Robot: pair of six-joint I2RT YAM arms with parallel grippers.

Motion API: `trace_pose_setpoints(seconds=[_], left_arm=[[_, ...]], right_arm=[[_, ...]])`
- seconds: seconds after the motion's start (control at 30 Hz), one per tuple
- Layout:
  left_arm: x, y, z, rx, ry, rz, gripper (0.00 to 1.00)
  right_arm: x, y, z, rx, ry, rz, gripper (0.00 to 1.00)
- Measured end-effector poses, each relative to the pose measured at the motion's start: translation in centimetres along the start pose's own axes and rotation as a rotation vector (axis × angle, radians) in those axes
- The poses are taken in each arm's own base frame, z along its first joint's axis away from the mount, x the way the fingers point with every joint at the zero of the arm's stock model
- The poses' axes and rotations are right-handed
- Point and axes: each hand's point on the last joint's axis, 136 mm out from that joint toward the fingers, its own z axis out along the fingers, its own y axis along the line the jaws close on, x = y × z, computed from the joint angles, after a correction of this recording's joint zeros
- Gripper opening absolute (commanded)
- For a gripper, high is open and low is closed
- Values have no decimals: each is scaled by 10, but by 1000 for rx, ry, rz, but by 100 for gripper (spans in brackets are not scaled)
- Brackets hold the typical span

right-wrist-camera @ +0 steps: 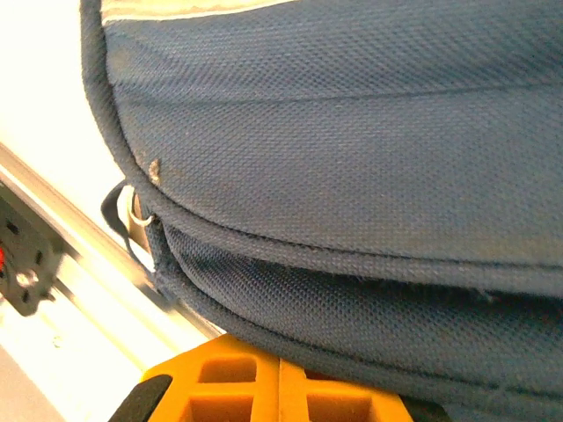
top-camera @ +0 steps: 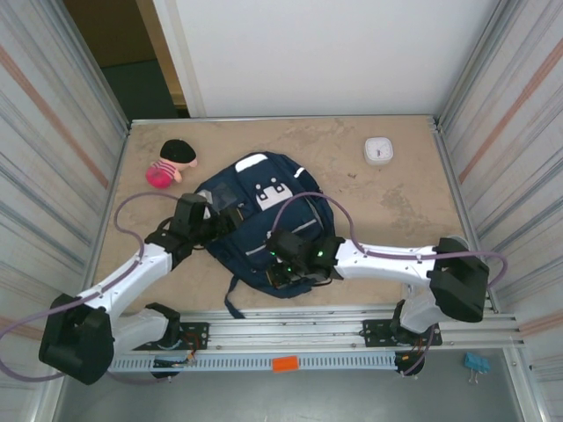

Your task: Pack books, pencil case, and school supplies into a backpack

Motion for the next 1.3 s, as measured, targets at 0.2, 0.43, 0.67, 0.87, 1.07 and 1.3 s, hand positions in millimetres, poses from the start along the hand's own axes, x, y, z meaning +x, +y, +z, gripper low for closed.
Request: trace_pose_setpoints(seconds=[0.2, 0.43, 0.67, 0.87, 1.07, 1.3], left_arm=[[15, -28, -50, 167, 1, -81, 72], [71, -3, -56, 200, 113, -246, 71], [98, 4, -32, 144, 241, -302, 45], [92, 4, -27, 141, 213, -297, 0], [72, 23, -35, 75, 163, -234, 0], [58, 27, -45, 35, 158, -125, 0]], right_arm=[[-15, 24, 6, -67, -6, -9, 0], [-17, 29, 4, -94, -1, -13, 0], [-17, 30, 4, -101, 4, -10, 0], [-14, 28, 4, -99, 18, -13, 0], [-22, -9, -21, -54, -14, 25, 0], [-37, -66, -53, 26, -70, 79, 0]])
